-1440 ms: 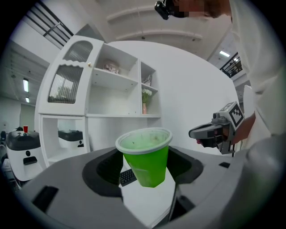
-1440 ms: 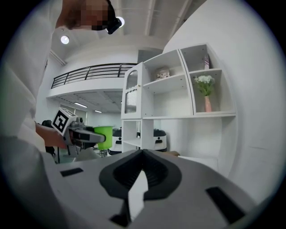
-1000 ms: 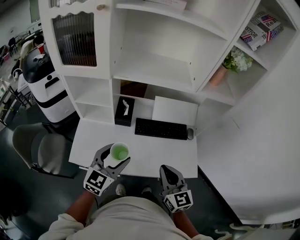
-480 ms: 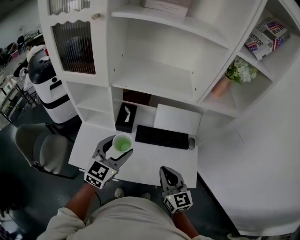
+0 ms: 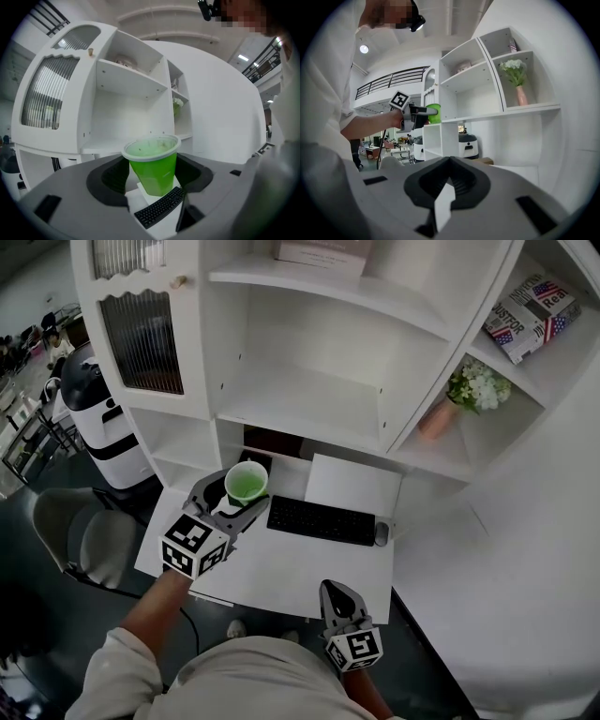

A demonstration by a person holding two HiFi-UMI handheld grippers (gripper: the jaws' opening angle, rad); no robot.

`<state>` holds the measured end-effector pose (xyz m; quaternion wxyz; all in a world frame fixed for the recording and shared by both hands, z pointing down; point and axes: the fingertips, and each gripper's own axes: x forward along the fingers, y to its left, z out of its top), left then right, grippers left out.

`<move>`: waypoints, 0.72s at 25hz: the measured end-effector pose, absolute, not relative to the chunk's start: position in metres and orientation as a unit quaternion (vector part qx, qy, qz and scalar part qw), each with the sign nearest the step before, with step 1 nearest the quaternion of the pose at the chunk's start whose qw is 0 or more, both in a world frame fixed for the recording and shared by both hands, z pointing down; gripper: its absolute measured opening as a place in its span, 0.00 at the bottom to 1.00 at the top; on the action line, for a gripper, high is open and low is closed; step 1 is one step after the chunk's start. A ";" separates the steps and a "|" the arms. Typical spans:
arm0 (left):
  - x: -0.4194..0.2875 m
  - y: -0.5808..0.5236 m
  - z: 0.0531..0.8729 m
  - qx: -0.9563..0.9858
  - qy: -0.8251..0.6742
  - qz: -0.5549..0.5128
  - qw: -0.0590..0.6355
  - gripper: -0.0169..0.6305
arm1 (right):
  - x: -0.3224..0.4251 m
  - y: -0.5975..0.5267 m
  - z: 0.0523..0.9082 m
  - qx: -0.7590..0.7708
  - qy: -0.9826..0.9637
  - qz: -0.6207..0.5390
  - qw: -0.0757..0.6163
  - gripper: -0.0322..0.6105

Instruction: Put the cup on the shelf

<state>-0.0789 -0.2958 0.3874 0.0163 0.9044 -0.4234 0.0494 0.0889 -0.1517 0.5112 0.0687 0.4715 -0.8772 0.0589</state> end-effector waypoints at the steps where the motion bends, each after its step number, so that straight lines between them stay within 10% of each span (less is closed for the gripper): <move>1: -0.078 -0.302 0.380 0.904 -0.424 0.048 0.014 0.48 | 0.091 -0.152 0.512 0.472 -0.877 0.060 0.067 0.06; 18: -0.052 -0.389 0.310 0.894 -0.438 0.089 -0.029 0.48 | 0.141 -0.153 0.518 0.508 -0.856 0.078 0.053 0.06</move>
